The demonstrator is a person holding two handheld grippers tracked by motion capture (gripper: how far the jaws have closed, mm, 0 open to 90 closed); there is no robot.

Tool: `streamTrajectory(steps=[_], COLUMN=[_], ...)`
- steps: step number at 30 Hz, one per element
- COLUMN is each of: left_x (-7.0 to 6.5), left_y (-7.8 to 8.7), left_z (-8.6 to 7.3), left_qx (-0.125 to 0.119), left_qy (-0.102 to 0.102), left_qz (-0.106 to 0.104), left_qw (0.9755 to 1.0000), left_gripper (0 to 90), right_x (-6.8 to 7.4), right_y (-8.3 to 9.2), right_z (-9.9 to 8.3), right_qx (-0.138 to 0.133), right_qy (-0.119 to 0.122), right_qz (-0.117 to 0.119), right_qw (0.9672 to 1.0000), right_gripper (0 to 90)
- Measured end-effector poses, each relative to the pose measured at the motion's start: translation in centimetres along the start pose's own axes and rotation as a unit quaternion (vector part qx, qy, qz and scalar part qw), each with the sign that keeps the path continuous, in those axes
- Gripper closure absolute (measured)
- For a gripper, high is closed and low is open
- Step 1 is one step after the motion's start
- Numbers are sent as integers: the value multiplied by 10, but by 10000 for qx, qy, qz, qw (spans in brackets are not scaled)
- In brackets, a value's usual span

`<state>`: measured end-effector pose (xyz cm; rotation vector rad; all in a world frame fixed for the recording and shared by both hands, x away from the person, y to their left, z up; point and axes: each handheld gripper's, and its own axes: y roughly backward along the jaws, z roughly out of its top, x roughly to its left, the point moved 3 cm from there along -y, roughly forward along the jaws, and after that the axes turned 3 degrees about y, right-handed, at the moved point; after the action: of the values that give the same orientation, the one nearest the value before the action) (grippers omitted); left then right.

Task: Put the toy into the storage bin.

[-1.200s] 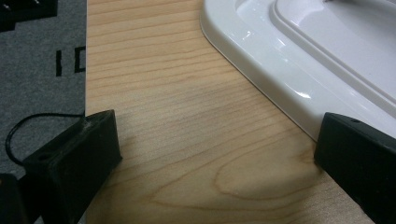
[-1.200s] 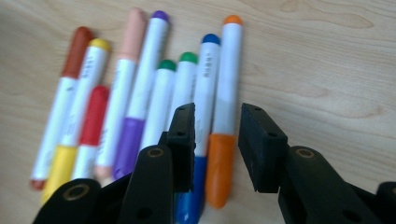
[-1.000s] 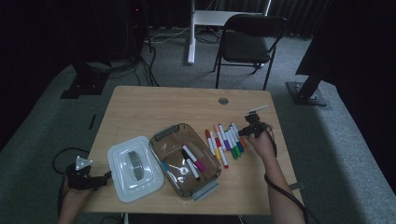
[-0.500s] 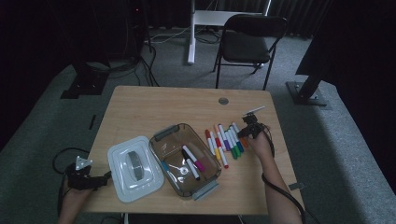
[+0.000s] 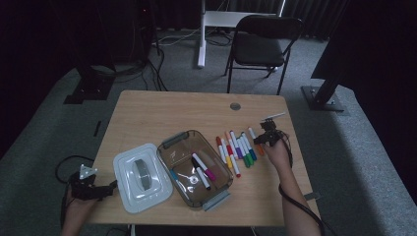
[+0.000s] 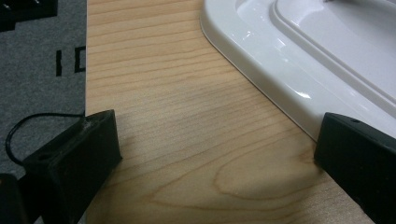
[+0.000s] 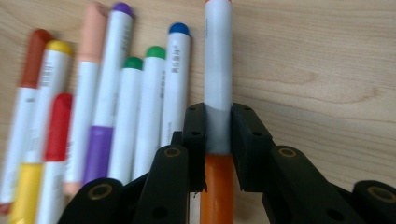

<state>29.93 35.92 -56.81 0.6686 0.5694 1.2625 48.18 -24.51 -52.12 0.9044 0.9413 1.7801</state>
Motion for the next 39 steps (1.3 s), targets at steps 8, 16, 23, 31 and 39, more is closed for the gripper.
streamTrajectory(steps=[8, 16, 23, 31, 39], left_x=[0, 0, 0, 0, 0], left_y=[0, 0, 0, 0, 0], left_z=[0, 0, 0, 0, 0], left_qx=[3, 1, 1, -1, -2], left_qy=[-3, 1, 0, -4, -5], left_qz=[-1, 0, -1, -4, -1], left_qw=[10000, 10000, 10000, 10000, 10000], left_gripper=[7, 7, 6, 6, 6], right_x=[11, 39, 70, 114, 162], right_y=[31, 67, 94, 124, 142], right_z=[-3, 3, 7, 12, 15], right_qx=[-223, -489, -655, -899, -976], right_qy=[31, 173, 380, 849, 1415], right_qz=[124, 376, 839, 1172, 1451], right_qw=[9997, 9979, 9936, 9854, 9744], right_gripper=[767, 767, 767, 767, 767])
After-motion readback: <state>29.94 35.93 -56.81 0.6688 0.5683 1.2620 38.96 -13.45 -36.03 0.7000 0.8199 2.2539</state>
